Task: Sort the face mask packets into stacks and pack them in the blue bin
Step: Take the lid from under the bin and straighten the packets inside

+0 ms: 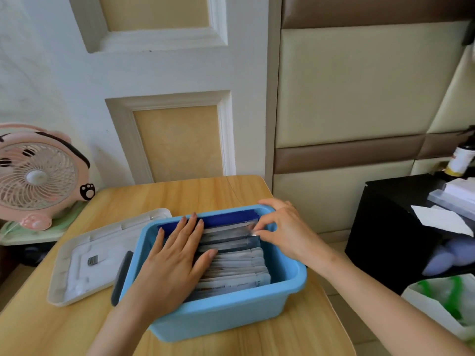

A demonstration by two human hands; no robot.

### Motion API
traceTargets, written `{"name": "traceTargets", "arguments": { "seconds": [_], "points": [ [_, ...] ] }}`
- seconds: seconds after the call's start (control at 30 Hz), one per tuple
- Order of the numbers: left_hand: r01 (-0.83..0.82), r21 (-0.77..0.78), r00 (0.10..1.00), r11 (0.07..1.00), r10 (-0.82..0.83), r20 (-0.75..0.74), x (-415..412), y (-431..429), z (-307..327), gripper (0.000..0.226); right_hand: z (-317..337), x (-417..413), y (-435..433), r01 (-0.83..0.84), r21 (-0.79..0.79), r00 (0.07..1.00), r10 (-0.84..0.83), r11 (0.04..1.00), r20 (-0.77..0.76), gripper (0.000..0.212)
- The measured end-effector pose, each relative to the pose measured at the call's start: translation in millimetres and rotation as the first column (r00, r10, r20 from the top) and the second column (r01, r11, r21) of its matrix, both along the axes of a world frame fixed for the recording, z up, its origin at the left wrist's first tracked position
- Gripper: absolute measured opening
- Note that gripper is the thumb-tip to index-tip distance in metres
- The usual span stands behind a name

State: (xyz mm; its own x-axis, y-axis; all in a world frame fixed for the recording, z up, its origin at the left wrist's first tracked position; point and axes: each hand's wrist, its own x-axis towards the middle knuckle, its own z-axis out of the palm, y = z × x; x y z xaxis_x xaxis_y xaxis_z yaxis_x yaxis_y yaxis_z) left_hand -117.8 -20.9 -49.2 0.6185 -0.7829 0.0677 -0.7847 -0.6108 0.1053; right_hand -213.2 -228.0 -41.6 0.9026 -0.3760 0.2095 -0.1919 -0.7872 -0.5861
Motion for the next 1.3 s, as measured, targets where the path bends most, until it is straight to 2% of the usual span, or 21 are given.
{"name": "traceTargets", "arguments": {
  "seconds": [0.2,0.3,0.37,0.57,0.97,1.13,1.3],
  "points": [
    [0.003,-0.01,1.0,1.0,-0.003,-0.014,0.4,-0.2,-1.1,0.109,-2.0,2.9,-0.7,-0.01,-0.047,1.0,0.009,0.999,-0.019,0.01],
    [0.002,-0.001,1.0,1.0,-0.002,-0.017,-0.1,0.0,0.1,0.111,-3.7,-3.3,-3.9,0.004,0.056,0.995,-0.01,0.998,0.096,0.014],
    [0.005,0.002,1.0,1.0,-0.005,-0.011,-0.6,0.2,-0.1,0.111,-3.2,-9.1,-4.9,-0.014,0.12,0.993,0.0,0.993,0.115,0.021],
    [0.009,-0.019,0.999,1.0,-0.01,-0.033,0.7,0.5,-0.6,0.111,0.6,-8.6,-3.4,-0.07,0.089,0.997,0.072,0.994,-0.024,0.019],
    [0.004,-0.031,0.999,0.999,-0.005,-0.036,0.6,0.5,-1.3,0.11,-0.6,-4.1,-1.8,-0.085,0.022,0.995,0.086,0.996,-0.058,0.012],
    [-0.004,-0.049,0.999,0.999,0.002,-0.042,0.0,0.4,-0.8,0.108,-1.6,-7.3,-3.2,-0.075,0.063,0.997,0.074,0.995,0.019,0.01],
    [-0.002,-0.029,1.0,1.0,0.001,-0.021,1.3,-0.1,-2.4,0.109,0.4,-6.7,-2.9,-0.087,0.007,0.994,0.087,0.996,-0.059,0.01]
  ]
}}
